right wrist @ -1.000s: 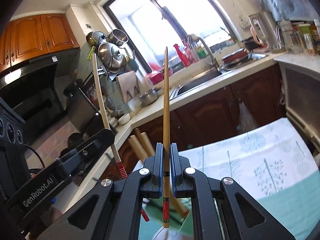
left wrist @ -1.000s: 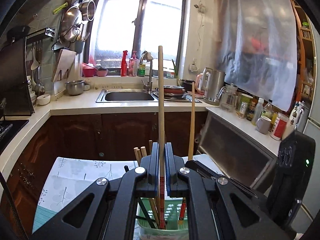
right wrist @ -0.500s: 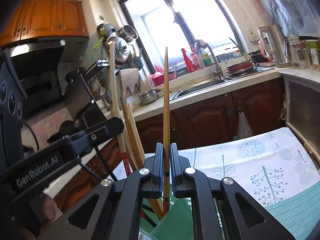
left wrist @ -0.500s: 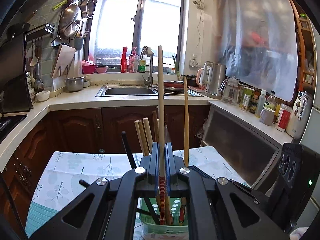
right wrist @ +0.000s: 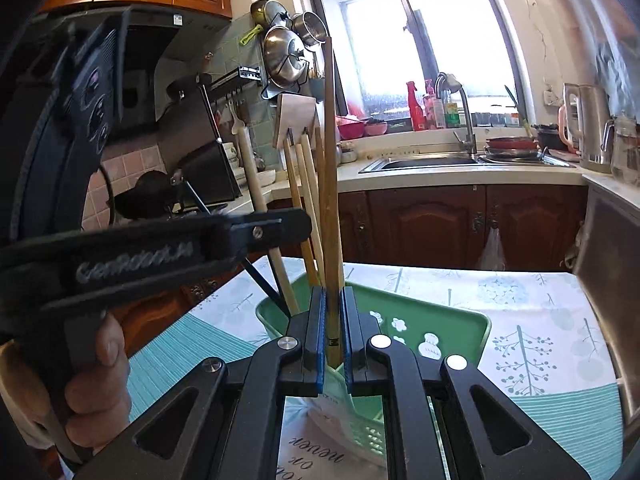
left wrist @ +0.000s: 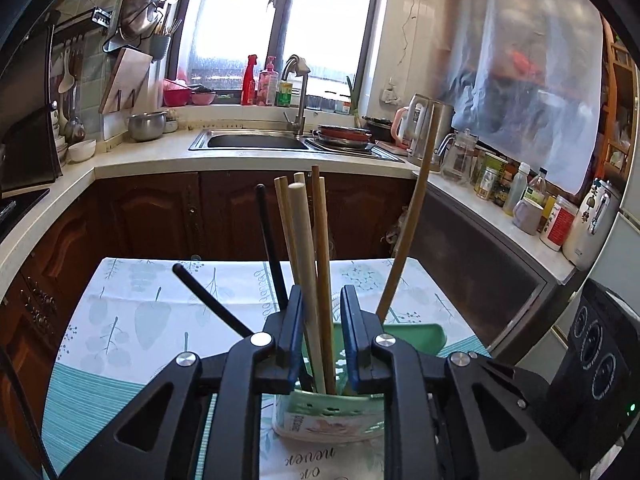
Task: Organize utensils
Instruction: 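Open both tools to release the chopsticks into the holder, then move the left tool back over the last wooden chopstick on the placemat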
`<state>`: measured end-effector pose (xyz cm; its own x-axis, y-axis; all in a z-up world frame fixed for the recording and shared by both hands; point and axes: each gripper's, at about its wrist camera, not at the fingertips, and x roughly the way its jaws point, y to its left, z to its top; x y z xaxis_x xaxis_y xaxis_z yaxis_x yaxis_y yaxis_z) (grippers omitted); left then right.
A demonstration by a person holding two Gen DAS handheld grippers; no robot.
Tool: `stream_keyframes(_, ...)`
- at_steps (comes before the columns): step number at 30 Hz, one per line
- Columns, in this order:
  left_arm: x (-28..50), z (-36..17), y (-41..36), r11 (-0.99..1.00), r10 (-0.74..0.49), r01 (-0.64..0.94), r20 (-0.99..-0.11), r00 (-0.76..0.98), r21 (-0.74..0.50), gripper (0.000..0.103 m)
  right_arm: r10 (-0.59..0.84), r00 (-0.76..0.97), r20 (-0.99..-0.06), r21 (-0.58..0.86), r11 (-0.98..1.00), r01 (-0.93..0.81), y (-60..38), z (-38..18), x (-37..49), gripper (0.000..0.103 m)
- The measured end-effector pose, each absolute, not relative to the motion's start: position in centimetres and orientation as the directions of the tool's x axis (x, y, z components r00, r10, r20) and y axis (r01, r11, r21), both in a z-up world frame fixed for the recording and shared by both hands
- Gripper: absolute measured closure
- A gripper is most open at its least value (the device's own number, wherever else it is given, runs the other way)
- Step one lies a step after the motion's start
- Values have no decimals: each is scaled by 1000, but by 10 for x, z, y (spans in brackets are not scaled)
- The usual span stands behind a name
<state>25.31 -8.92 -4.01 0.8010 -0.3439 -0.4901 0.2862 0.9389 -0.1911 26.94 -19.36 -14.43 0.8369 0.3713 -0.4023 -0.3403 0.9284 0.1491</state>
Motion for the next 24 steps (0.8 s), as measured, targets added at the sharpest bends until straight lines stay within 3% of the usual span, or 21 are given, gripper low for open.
stream_keyframes(7, 227, -19, -79, 930, -367, 302, -468, 804, -210, 68, 384, 828, -409, 127, 922, -365, -187, -116, 255, 96)
stream_keyframes(12, 207, -7, -68, 934, -358, 300, -484, 799, -196, 63, 396, 806, -440, 124, 916, -383, -178, -93, 248, 96)
stream_keyframes(18, 185, -4, -51, 939, -343, 291, -565, 751, -184, 53, 398, 722, -565, 139, 909, -393, -171, -75, 226, 94)
stream_keyframes(24, 167, -28, -35, 941, -337, 256, -690, 640, -222, 52, 368, 632, -682, 177, 922, -345, -171, -81, 183, 82)
